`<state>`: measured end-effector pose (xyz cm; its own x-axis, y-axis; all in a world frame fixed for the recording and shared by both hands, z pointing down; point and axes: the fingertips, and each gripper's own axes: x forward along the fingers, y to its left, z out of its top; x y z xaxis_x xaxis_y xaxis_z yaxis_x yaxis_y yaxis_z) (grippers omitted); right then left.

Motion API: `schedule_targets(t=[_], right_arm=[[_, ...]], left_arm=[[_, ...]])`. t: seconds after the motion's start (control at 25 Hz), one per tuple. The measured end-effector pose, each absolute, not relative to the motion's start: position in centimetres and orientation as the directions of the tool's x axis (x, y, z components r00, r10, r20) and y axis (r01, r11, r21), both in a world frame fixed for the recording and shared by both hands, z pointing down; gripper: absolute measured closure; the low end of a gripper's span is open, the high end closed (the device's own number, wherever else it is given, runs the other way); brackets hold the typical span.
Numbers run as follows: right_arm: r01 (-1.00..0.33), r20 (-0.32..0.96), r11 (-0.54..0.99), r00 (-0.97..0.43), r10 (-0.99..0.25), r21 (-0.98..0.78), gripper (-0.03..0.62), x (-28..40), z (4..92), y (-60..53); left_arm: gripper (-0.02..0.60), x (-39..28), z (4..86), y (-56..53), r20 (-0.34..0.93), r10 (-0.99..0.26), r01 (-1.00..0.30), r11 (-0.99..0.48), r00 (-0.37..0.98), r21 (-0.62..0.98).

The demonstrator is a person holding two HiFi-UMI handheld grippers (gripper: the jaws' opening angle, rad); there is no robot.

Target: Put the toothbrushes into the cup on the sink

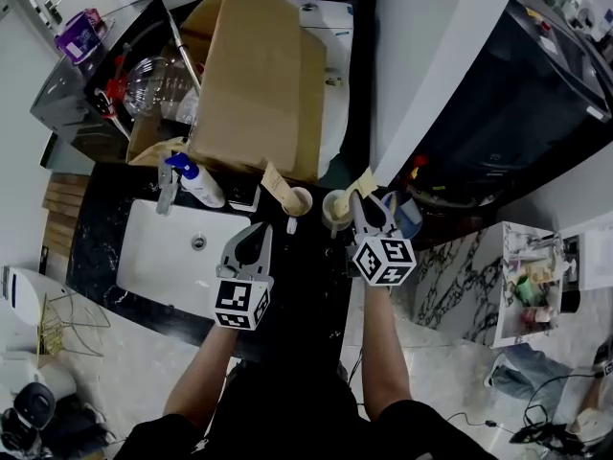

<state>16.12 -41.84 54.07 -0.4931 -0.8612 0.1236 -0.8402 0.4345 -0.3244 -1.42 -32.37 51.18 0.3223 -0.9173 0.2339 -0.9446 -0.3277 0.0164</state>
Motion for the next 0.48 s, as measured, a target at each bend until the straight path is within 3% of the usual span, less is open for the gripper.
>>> schedule_targets(t=[0.48], right_arm=[[-0.836, 0.147, 0.404, -0.483, -0.863, -0.372, 0.560, 16.2, 56.0, -41.4]], left_arm=[[0.577, -1.5, 51.3, -31.8, 0.239, -0.915, -0.943, -0.333, 0.326, 0.010]])
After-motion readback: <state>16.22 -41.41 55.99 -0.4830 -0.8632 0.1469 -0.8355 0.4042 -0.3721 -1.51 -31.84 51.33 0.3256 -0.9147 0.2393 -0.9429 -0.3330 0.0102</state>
